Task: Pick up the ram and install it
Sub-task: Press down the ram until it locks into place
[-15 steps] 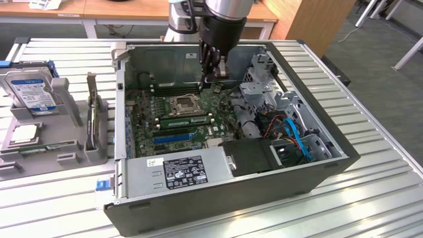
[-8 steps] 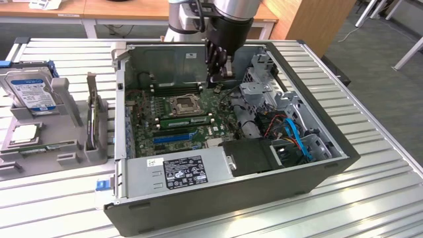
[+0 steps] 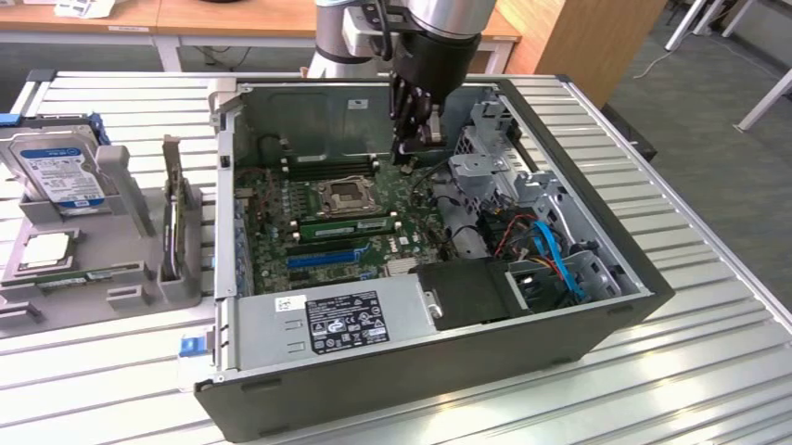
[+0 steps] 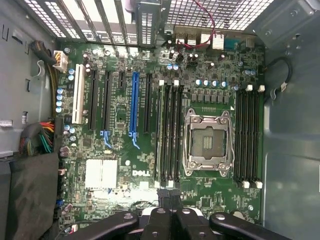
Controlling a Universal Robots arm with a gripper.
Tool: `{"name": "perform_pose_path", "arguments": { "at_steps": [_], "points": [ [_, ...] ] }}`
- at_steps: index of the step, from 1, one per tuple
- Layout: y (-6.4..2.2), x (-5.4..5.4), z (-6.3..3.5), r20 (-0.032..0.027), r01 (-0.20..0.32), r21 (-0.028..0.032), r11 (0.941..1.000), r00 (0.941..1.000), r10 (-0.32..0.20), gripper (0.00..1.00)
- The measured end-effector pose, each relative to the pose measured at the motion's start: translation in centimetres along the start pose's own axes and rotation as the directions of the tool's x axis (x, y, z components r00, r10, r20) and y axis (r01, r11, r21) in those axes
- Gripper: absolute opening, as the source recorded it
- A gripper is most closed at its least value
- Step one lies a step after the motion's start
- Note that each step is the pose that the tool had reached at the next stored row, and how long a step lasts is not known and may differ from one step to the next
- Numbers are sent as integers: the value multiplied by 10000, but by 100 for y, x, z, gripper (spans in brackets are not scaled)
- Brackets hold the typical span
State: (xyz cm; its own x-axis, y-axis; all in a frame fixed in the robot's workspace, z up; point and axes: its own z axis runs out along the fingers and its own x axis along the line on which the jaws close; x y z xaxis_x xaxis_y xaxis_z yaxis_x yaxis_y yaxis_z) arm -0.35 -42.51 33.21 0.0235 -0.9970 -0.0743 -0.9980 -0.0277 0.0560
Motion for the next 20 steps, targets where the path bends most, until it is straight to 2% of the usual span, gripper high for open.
{"name": "perform_pose_path", "arguments": {
  "at_steps": [4, 20],
  "points": [
    [-1, 2, 20, -1, 1, 0, 10000, 10000, -1, 10],
    [-12, 16, 213, 1, 1, 4, 10000, 10000, -1, 10]
  ]
}}
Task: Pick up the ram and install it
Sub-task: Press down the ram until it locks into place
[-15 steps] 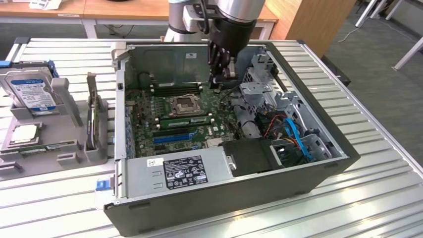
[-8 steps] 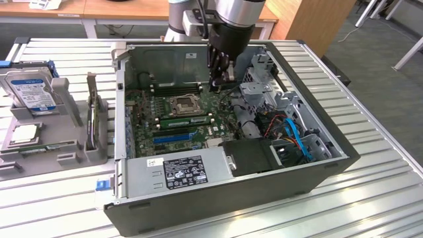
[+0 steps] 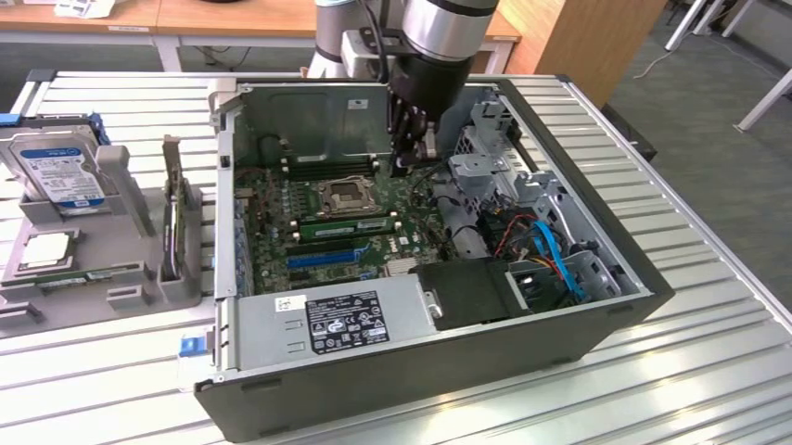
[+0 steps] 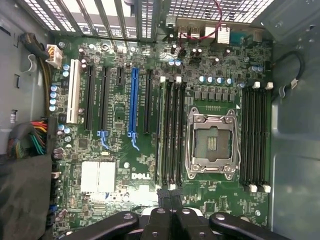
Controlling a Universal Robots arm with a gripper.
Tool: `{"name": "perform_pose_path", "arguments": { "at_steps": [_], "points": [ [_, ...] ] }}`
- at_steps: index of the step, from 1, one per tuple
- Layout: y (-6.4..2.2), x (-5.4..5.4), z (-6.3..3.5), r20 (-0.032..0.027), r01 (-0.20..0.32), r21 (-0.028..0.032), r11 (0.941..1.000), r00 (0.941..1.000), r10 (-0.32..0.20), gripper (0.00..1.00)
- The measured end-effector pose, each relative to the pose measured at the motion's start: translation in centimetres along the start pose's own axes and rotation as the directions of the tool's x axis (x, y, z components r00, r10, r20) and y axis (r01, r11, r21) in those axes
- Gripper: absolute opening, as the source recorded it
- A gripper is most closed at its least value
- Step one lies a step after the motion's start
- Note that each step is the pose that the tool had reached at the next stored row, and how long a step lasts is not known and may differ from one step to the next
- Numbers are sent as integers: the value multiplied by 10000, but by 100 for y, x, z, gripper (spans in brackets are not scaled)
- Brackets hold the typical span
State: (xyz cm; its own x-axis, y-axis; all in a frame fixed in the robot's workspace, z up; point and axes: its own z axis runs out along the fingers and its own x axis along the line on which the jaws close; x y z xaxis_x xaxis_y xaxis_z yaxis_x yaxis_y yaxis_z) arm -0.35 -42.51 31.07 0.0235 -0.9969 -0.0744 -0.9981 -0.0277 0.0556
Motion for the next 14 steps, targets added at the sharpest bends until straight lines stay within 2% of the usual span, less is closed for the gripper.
{"name": "perform_pose_path", "arguments": {
  "at_steps": [14],
  "points": [
    [-13, 18, 237, 0, 0, 1, 10000, 10000, 0, 10]
  ]
}}
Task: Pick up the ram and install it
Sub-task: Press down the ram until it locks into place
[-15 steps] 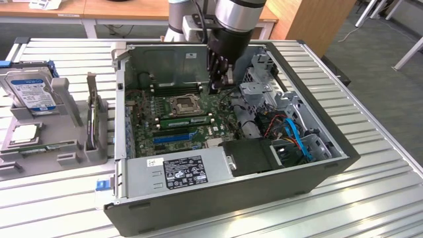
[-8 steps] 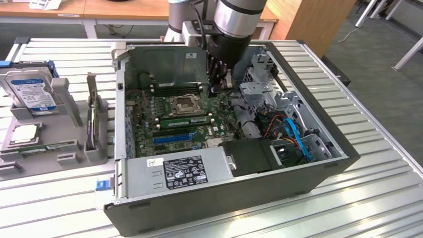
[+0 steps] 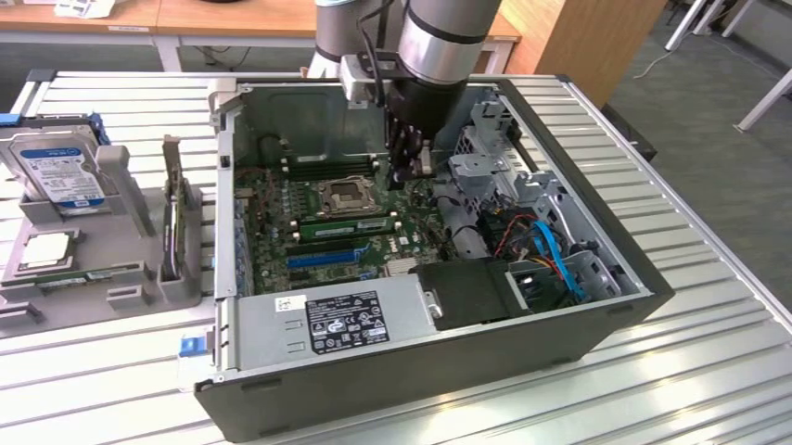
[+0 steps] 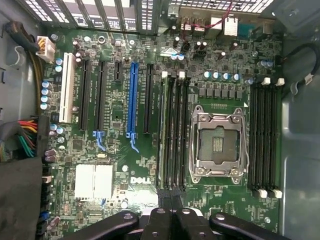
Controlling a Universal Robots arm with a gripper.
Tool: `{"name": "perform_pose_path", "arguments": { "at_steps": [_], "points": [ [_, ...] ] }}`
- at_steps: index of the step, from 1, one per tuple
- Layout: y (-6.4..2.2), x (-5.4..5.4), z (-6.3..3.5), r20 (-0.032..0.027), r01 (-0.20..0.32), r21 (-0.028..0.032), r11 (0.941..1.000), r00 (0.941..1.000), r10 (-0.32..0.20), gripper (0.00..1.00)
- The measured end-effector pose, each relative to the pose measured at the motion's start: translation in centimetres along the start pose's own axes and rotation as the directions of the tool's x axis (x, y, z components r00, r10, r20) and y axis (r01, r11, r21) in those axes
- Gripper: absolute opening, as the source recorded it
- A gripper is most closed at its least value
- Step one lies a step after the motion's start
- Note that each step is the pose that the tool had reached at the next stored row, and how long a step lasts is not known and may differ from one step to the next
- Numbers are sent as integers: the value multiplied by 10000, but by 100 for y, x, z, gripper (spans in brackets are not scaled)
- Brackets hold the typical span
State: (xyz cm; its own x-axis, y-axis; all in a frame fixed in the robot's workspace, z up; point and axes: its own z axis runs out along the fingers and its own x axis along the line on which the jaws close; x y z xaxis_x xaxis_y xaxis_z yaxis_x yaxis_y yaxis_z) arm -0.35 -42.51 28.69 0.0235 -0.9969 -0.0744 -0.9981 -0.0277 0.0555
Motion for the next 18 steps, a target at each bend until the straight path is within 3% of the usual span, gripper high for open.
{"name": "perform_pose_path", "arguments": {
  "at_steps": [12, 18],
  "points": [
    [-12, 16, 217, 0, 0, 1, 10000, 10000, 0, 10],
    [-13, 17, 230, -1, 0, 0, 10000, 10000, 0, 10]
  ]
}}
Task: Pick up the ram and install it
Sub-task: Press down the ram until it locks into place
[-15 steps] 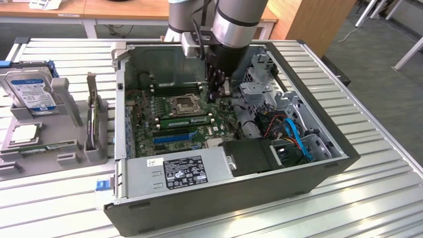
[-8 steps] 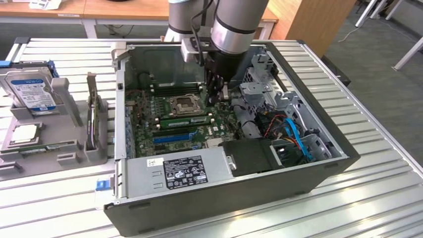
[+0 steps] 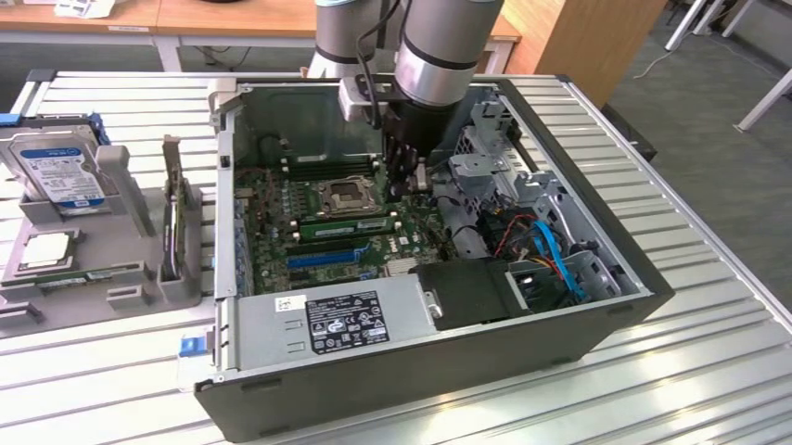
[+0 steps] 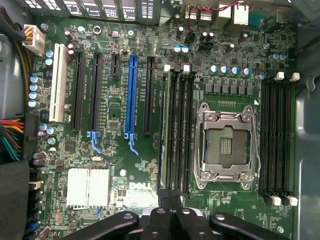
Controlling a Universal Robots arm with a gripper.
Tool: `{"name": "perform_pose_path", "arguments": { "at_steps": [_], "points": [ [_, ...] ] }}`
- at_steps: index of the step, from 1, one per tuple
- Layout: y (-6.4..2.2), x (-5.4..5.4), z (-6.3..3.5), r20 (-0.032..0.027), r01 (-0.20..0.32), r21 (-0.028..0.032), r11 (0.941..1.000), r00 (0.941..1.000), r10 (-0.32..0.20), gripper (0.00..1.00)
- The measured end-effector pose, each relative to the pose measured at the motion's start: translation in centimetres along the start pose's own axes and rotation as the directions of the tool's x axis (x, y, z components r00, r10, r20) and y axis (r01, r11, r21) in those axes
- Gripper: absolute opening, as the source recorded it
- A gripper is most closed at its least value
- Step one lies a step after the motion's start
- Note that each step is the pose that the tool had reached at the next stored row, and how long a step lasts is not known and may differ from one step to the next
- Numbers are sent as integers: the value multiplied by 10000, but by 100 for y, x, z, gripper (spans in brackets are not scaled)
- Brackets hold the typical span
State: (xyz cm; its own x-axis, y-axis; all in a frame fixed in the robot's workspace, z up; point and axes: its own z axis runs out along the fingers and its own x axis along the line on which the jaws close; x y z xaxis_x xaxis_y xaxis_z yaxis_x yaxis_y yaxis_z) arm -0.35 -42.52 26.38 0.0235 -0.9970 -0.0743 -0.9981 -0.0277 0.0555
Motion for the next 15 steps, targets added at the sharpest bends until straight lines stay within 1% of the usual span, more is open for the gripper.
{"name": "perform_pose_path", "arguments": {
  "at_steps": [5, 10, 12, 15],
  "points": [
    [-51, 1, -2, 2, 1, 0, 10000, 10000, -1, 10],
    [-57, 1, -3, 1, 0, 0, 10000, 10000, 0, 10],
    [-59, 3, 14, 3, 1, 1, 10000, 10000, -1, 10],
    [-62, 7, 67, 0, 0, 0, 10000, 10000, 0, 10]
  ]
}}
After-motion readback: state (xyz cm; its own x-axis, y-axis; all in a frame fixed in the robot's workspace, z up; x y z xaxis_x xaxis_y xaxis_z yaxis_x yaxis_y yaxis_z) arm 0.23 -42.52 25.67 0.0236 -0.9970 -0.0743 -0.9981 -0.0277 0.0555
